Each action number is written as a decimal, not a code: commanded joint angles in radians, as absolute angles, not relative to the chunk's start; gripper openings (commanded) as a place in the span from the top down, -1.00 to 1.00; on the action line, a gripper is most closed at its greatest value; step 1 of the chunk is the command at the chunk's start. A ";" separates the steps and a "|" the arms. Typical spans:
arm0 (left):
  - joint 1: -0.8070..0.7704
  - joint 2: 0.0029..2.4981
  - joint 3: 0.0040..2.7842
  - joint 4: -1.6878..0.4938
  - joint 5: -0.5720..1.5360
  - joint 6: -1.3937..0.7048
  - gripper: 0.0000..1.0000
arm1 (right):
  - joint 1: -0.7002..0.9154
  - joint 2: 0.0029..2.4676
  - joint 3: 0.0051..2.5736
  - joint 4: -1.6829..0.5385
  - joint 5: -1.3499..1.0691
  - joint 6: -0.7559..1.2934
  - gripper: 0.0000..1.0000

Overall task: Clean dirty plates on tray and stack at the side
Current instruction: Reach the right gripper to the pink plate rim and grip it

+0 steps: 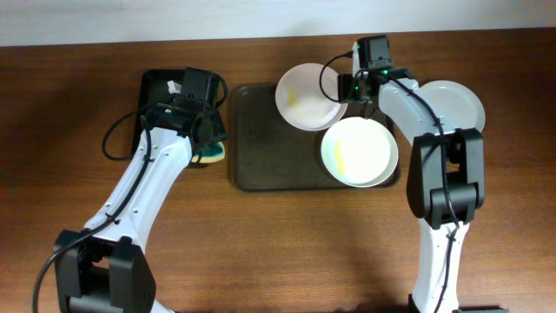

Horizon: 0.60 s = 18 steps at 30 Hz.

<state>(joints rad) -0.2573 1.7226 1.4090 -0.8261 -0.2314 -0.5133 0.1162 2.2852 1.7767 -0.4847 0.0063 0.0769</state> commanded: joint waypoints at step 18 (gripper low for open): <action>-0.253 1.728 1.407 -0.801 -0.224 -0.518 1.00 | 0.117 2.298 1.728 -0.492 -0.139 0.086 0.26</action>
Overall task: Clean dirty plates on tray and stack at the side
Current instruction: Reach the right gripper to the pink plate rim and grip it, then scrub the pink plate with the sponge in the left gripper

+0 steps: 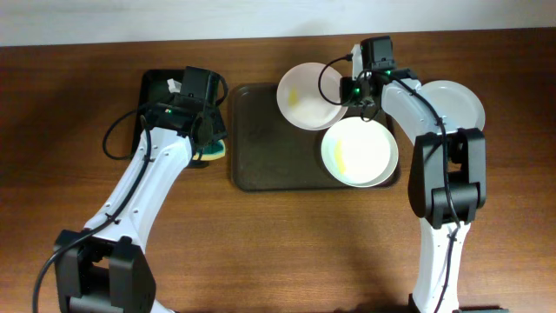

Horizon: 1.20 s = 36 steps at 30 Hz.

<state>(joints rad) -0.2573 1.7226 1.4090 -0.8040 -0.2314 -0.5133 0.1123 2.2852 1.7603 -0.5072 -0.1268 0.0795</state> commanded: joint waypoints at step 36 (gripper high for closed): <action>-0.283 1.868 1.407 -0.635 0.075 -0.417 1.00 | 0.311 2.267 1.766 -0.723 -0.234 0.163 0.88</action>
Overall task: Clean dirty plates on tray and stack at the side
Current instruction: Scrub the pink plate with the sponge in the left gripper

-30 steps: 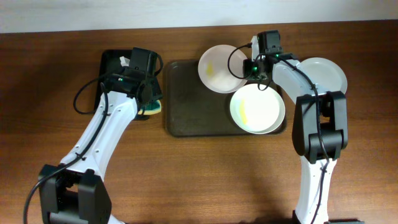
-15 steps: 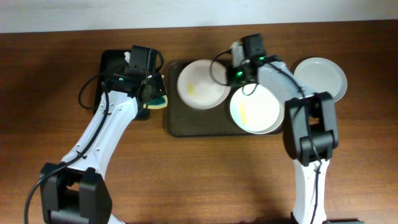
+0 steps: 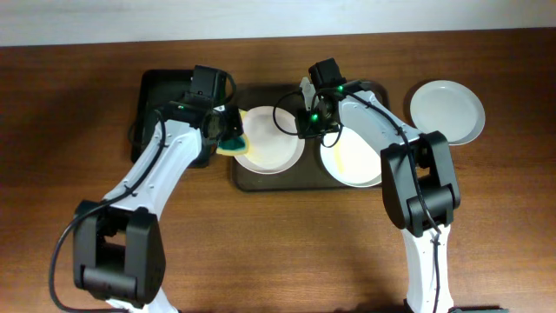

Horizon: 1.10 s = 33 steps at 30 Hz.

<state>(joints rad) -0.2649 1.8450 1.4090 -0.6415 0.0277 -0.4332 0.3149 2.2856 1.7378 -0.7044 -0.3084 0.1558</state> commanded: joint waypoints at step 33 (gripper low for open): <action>-0.390 2.078 1.407 -0.393 0.149 -0.617 1.00 | 0.336 2.218 1.775 -0.786 -0.146 0.253 0.92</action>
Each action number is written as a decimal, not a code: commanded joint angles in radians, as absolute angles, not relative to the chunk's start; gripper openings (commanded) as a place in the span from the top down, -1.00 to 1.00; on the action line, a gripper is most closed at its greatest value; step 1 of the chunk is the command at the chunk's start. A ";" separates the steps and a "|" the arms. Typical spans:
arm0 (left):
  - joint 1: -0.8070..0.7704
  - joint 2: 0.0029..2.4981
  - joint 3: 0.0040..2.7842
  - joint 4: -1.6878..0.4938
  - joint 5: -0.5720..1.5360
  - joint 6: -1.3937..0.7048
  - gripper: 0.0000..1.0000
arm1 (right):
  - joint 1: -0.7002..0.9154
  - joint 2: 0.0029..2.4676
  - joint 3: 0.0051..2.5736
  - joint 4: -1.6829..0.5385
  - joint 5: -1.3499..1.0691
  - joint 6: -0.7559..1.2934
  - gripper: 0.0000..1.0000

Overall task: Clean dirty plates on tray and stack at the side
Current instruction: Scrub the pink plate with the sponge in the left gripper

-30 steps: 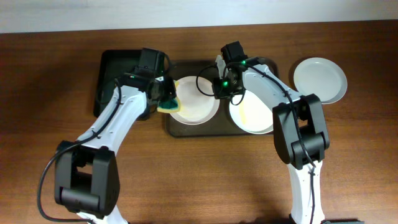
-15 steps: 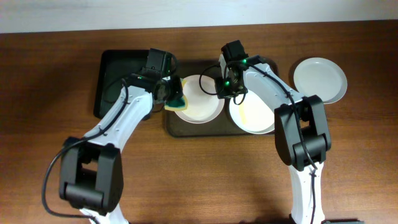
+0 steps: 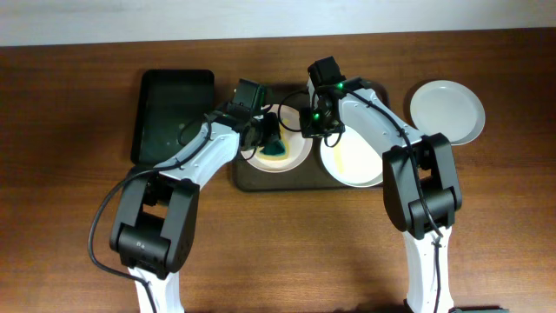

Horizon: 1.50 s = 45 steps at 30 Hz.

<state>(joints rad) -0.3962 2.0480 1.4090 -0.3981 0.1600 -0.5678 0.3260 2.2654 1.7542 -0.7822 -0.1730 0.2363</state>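
Observation:
A white plate (image 3: 291, 155) lies on the left half of the brown tray (image 3: 243, 178). My left gripper (image 3: 270, 136) is shut on a green and yellow sponge (image 3: 276, 149) that rests on this plate. At the plate's right rim my right gripper (image 3: 307, 130) appears shut on the edge. A second white plate (image 3: 354, 161) with a yellow smear lies on the tray's right half, partly under the right arm. A clean white plate (image 3: 446, 111) sits on the table to the right of the tray.
A black tray (image 3: 171, 113) stands to the left of the brown tray with nothing showing in it. Both forearms cross over the brown tray. Bare wooden table (image 3: 287, 252) lies in front.
My left gripper has moved right with the sponge, from the plate's left rim onto the plate's middle. The right gripper still holds the plate's right edge in about the same place.
The left gripper was over the sponge at the black tray while the right gripper held a plate at the brown tray's back. Then that plate lay on the tray's left half, with the sponge carried to its rim. Now the sponge is on it.

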 commanded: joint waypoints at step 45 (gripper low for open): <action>-0.395 2.147 1.491 -0.493 -0.186 -0.511 1.00 | 0.334 2.218 1.775 -0.786 -0.145 0.253 0.92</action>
<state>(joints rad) -0.3981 2.1159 1.4853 -0.4679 -0.0143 -0.5812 0.3401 2.2654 1.7542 -0.7853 -0.1799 0.2546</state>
